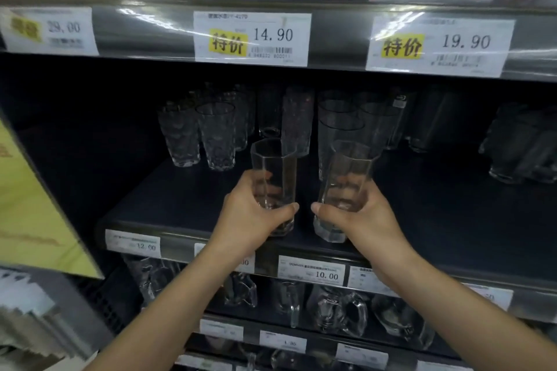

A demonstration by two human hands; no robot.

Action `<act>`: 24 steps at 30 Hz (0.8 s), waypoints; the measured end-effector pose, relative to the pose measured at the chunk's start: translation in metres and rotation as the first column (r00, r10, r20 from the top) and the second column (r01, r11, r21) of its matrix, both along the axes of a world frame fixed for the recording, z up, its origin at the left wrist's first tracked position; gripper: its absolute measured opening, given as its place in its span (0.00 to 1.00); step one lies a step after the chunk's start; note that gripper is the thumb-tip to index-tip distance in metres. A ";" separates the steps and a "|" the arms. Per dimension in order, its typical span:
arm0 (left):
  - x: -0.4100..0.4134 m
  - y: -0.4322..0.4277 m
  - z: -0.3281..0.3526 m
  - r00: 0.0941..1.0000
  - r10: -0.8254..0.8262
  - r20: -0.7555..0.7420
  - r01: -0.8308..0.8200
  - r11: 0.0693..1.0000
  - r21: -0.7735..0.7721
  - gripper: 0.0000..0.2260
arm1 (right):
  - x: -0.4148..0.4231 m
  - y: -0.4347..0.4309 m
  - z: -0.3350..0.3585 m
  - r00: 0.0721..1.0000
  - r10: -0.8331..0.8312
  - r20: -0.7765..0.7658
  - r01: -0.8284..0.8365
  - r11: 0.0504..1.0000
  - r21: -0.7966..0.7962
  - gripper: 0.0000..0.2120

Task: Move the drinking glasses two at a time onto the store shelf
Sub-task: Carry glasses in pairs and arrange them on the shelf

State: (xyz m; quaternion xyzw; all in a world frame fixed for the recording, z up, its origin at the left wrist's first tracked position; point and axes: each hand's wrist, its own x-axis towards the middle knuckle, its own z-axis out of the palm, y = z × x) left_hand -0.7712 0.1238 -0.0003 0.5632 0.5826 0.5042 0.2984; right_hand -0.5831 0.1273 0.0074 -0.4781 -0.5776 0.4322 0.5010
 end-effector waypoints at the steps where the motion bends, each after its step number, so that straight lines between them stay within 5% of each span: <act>1: -0.002 0.004 0.000 1.000 -0.006 -0.015 0.006 1.000 -0.006 0.29 | -0.004 0.001 0.000 1.000 0.010 0.008 -0.010 1.000 0.000 0.23; 16: -0.032 0.069 0.004 0.996 -0.073 -0.041 0.071 0.996 -0.055 0.31 | -0.049 0.034 -0.008 0.987 0.141 0.072 -0.138 0.990 -0.041 0.23; 24: -0.048 0.063 0.002 0.996 -0.022 -0.082 0.016 0.997 -0.075 0.27 | -0.050 0.043 -0.007 0.974 0.028 0.226 -0.028 1.000 -0.006 0.22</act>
